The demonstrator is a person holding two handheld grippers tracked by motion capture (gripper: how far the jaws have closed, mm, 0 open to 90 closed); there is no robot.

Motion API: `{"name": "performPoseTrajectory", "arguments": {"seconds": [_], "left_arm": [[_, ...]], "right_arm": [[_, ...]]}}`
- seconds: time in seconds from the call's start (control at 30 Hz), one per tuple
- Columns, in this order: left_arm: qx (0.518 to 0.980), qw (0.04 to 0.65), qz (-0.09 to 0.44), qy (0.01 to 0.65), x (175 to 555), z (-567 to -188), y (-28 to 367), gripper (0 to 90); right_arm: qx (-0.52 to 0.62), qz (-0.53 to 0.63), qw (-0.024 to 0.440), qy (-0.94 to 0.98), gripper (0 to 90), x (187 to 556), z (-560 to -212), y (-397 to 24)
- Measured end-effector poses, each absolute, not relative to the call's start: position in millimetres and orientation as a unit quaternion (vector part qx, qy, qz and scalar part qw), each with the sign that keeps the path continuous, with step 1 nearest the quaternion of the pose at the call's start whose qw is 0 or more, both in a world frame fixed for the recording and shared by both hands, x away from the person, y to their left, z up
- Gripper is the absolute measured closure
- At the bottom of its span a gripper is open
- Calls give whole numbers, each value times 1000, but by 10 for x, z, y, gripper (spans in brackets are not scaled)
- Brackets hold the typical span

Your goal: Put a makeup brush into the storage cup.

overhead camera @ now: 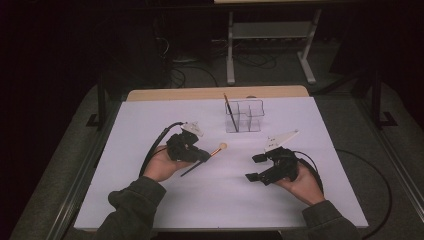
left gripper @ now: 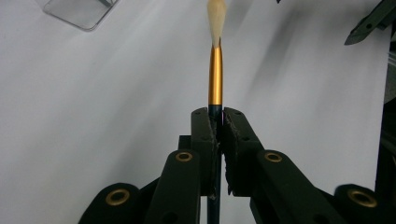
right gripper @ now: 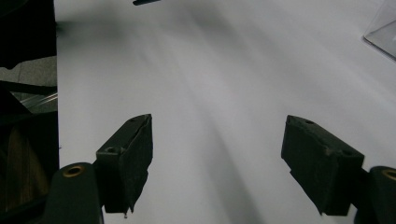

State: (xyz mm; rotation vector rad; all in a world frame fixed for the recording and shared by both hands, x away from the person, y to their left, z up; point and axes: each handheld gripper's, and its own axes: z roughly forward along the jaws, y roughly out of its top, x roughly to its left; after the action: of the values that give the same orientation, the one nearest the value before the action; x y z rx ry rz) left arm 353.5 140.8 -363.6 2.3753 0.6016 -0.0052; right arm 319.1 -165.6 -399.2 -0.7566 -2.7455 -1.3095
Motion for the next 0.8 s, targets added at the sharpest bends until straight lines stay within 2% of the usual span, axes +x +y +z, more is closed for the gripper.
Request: {"name": "performPoseTrajectory", "arguments": {"seconds": [0.8], "left_arm": [[903,373,1,216,3351,-3442,1595,833]], "right_arm": [[-212,-430,17,-877,241,3243,-3842,-1365]]}}
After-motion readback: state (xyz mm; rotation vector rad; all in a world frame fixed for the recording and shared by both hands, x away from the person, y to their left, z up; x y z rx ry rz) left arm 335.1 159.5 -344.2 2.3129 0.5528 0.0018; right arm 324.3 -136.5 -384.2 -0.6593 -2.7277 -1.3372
